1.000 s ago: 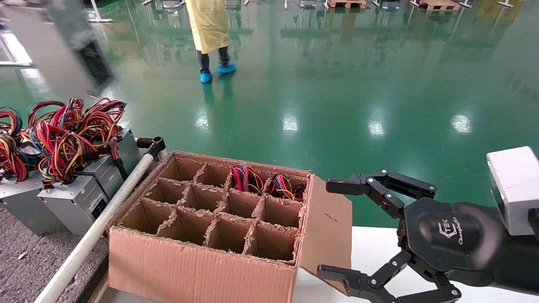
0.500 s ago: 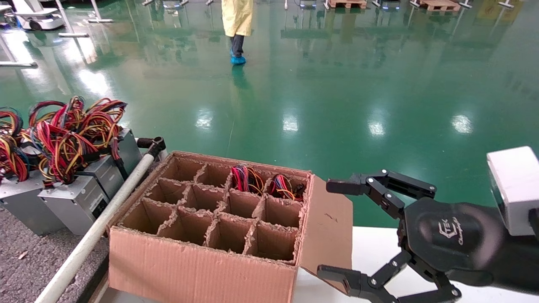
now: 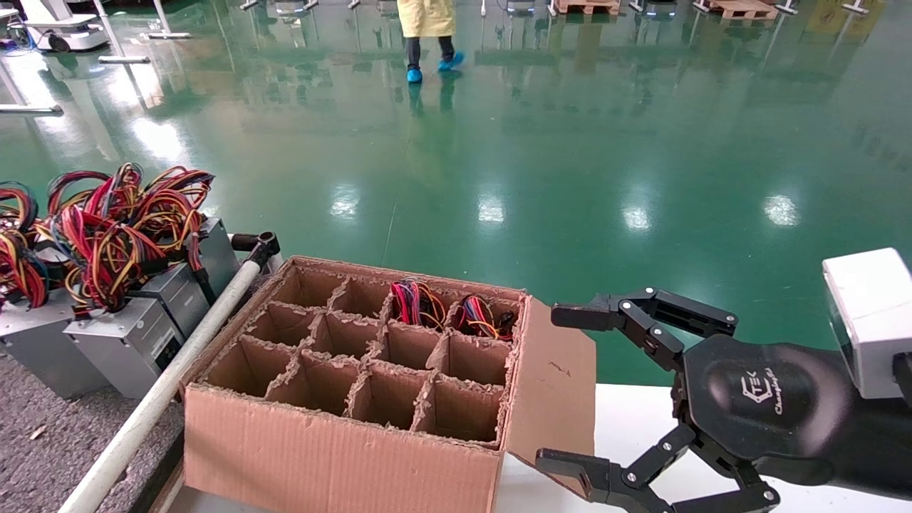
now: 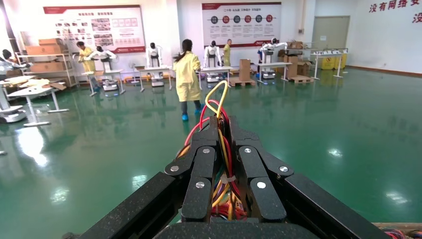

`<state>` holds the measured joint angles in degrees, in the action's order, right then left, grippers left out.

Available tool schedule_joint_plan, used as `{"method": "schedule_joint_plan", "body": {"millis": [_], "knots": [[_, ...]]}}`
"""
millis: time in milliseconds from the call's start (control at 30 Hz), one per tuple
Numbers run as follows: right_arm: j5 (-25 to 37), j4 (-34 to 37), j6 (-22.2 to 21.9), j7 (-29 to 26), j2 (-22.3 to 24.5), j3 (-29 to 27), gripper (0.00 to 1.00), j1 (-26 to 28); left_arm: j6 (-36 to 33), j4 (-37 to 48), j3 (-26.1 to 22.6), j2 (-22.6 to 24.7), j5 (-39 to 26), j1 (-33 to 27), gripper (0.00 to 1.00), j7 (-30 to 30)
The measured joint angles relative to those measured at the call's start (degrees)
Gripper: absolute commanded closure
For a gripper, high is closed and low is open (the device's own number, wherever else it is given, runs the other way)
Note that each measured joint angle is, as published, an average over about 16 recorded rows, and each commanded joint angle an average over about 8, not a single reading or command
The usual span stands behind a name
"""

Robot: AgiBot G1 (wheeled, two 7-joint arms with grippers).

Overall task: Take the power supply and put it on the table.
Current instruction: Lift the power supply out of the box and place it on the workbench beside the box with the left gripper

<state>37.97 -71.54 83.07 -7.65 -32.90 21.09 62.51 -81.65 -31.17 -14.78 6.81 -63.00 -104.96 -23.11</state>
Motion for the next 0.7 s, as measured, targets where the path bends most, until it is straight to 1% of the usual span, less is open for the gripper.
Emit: {"method": "schedule_joint_plan", "body": {"millis": [367,700], "knots": [[0.00,0.00,0.00,0.00,0.00,0.00,0.00,0.00,0.79,-0.07,-0.13,0.54,-0.13,0.24,1.00,0.26],[0.00,0.01,0.00,0.00,0.00,0.00,0.00,0.00,1.62,3.28,-1.34,1.34,-2.48,1.08,1.00,3.49]]}}
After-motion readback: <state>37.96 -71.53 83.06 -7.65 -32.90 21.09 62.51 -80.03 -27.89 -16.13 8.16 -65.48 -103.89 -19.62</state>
